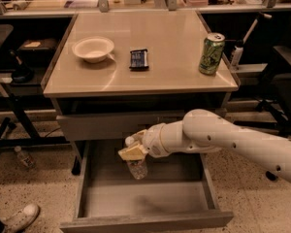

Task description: Pick water bottle from middle drawer and place on counter

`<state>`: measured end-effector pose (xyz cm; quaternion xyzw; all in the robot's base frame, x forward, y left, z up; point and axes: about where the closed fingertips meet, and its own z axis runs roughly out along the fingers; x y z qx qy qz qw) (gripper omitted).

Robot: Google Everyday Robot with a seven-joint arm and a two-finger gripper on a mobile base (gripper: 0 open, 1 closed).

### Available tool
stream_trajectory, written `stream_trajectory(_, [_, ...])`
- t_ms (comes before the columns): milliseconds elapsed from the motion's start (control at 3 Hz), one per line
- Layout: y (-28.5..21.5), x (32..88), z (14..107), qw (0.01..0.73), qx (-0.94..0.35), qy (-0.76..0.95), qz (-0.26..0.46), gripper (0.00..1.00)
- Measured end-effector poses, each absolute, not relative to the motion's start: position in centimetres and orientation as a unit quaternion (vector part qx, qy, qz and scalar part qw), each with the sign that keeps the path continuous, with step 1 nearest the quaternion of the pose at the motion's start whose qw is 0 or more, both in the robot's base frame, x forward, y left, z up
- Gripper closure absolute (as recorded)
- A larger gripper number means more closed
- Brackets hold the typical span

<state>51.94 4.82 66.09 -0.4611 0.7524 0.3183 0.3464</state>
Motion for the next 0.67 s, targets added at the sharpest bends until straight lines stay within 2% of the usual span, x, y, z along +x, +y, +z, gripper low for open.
stream_trajectory(667, [4.0, 53.4, 72.8, 0.348, -0.465, 0.758, 0.297, 1.00])
